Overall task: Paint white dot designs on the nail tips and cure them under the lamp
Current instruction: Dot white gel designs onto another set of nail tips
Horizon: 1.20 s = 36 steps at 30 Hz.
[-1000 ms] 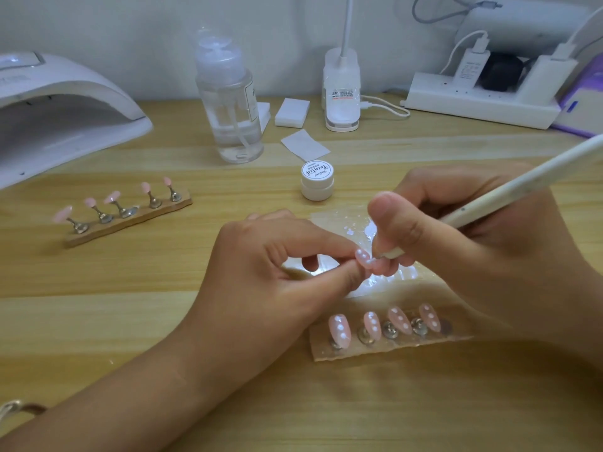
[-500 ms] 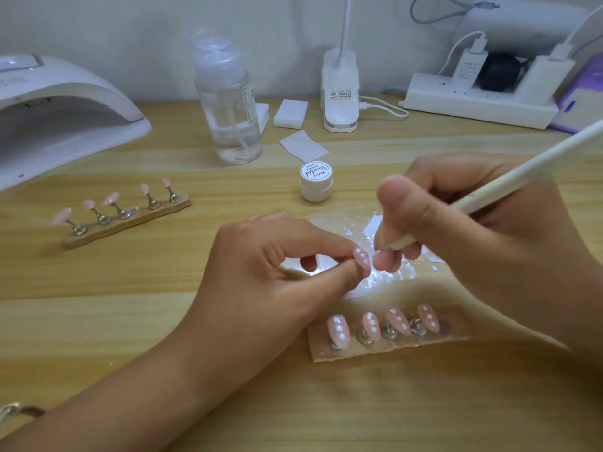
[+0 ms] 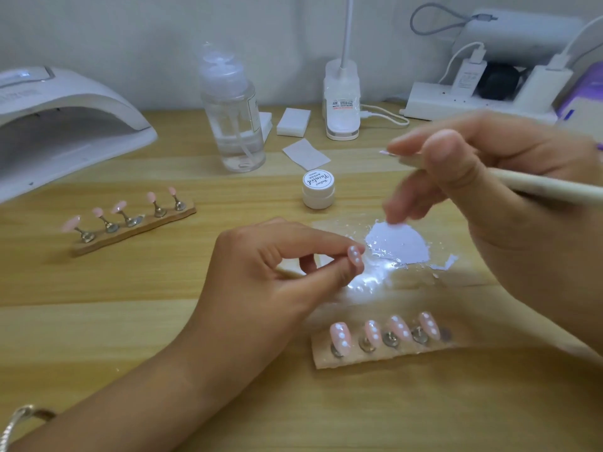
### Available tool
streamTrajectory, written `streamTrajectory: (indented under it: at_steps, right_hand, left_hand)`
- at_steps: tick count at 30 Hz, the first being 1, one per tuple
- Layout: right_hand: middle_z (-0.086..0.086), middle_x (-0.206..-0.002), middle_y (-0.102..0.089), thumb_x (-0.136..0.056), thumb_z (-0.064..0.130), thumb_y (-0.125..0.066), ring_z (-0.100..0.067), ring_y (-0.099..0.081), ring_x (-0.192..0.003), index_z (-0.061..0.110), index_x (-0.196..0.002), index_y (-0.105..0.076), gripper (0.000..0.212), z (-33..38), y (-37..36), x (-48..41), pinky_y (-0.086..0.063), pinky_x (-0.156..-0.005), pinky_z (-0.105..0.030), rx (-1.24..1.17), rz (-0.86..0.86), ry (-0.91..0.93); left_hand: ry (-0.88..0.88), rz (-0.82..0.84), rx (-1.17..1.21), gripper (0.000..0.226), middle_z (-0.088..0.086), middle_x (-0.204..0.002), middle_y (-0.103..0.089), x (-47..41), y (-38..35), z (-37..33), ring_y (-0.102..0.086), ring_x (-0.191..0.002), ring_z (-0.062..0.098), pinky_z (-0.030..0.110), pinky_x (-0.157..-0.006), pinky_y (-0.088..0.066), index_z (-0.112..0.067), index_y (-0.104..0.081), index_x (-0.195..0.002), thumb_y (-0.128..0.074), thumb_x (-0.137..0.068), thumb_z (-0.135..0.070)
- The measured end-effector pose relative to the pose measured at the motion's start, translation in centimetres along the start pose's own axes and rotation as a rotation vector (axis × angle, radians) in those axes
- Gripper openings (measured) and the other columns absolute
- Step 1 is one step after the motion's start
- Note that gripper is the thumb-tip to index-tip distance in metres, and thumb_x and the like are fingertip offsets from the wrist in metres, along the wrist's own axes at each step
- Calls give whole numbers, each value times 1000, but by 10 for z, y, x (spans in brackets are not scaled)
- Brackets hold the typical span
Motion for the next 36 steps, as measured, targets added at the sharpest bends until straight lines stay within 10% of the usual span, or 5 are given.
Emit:
streamTrajectory:
  at_steps: [7, 11, 15, 36]
  right_hand:
    - [7, -90, -73, -78, 33, -82, -13, -71, -92, 18, -107, -65, 37, 7, -31, 3, -54, -78, -24, 186, 295, 37]
    - [-3, -60, -67, -82, 10, -69, -4, -63, -54, 13, -79, -61, 9, -8, -56, -4, -47, -58, -8, 127, 465, -57]
    - [-2, -91, -70, -61, 4, -72, -18, -68, -85, 15, -108, -55, 51, 2, -46, 14, -46, -80, -22, 173, 378, 38]
    - [0, -75, -68, -61, -1, -64, -14, -64, -75, 19, -102, -50, 48, 1, -46, 5, -49, -73, -29, 97, 290, 23]
  left_hand:
    - [-29, -11, -59, 10, -23, -73, -70, -1, 3, -3, -55, -63, 2, 4, -60, -36, -32, -76, -76, -79, -75, -23]
    - [-38, -3, -47, 11, -20, -77, -73, -2, 2, -4, -56, -67, 8, 8, -63, -37, -33, -77, -78, -79, -75, -23]
    - [-71, -2, -27, 10, -23, -79, -72, -4, 2, -7, -53, -69, 4, 7, -65, -35, -34, -76, -81, -80, -74, -27]
    - [-98, 3, -34, 12, -23, -81, -72, -2, 2, -8, -55, -70, 10, 16, -71, -43, -37, -75, -88, -73, -77, -34]
Point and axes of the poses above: each hand's wrist, its own x-axis away from the middle knuckle, its own y-axis out of the back of the hand, z = x × y, the point moved 9 cm from there along -x, towards the middle knuckle
